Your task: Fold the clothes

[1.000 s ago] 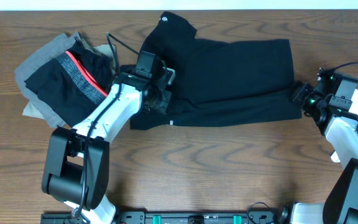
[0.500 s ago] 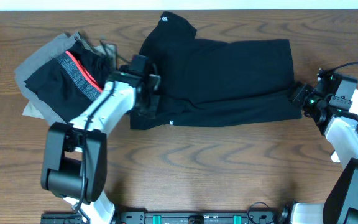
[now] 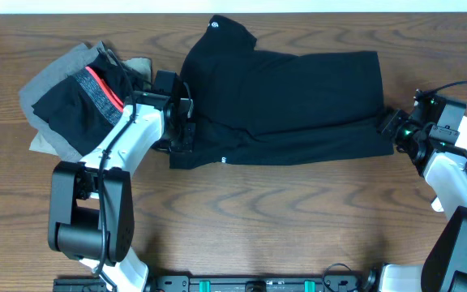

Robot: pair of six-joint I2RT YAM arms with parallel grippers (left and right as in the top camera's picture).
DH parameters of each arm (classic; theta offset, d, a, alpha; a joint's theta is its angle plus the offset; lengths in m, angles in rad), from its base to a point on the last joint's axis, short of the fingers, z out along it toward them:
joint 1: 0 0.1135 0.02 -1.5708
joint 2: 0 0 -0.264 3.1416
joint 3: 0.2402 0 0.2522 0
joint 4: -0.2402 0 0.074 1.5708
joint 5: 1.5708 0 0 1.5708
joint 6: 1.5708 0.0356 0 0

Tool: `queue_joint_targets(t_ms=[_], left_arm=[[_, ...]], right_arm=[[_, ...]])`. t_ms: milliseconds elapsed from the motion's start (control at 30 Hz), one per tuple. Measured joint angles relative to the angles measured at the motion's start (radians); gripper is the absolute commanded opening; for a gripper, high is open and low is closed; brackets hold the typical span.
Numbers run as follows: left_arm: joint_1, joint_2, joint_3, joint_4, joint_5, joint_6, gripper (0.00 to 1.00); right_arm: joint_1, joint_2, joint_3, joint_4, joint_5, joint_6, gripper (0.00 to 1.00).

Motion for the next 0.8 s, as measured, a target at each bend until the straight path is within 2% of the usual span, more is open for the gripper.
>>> queue_joint_targets(t_ms=[167,200,233,267,333,367,533,633,800], left_arm=[[0.000,0.000,0.000,-0.019,0.001,0.001,0.06],[0.000,0.000,0.000,-0.022,0.001,0.002,0.12],[0.000,0.000,-0.001,-0.022,0.001,0.002,0.34],[0.000,0.000,-0.001,-0.022,0.001,0.005,0.46],[0.000,0.000,-0.001,-0.020,0.001,0.002,0.56],[0.000,0.000,-0.001,-0.016,-0.001,0.004,0.58],[0.000,0.000,-0.001,0.010,-0.033,0.001,0.57],[0.000,0.000,-0.001,0.024,-0.043,0.000,0.49],[0.000,0.019,-0.001,0.025,-0.024,-0.001,0.24]], right_arm=[[0.000,0.000,0.000,0.000,0.003,0.000,0.01],[0.000,0.000,0.000,0.000,0.004,0.000,0.01],[0.000,0.000,0.000,0.000,0.004,-0.001,0.01],[0.000,0.000,0.000,0.000,0.004,0.000,0.01],[0.000,0.000,0.000,-0.001,0.004,0.000,0.01],[0.000,0.000,0.000,-0.002,0.004,0.000,0.01],[0.000,0.000,0.000,-0.010,0.004,-0.001,0.01],[0.000,0.000,0.000,-0.011,0.004,-0.001,0.01],[0.000,0.000,0.000,-0.011,0.004,0.000,0.01]])
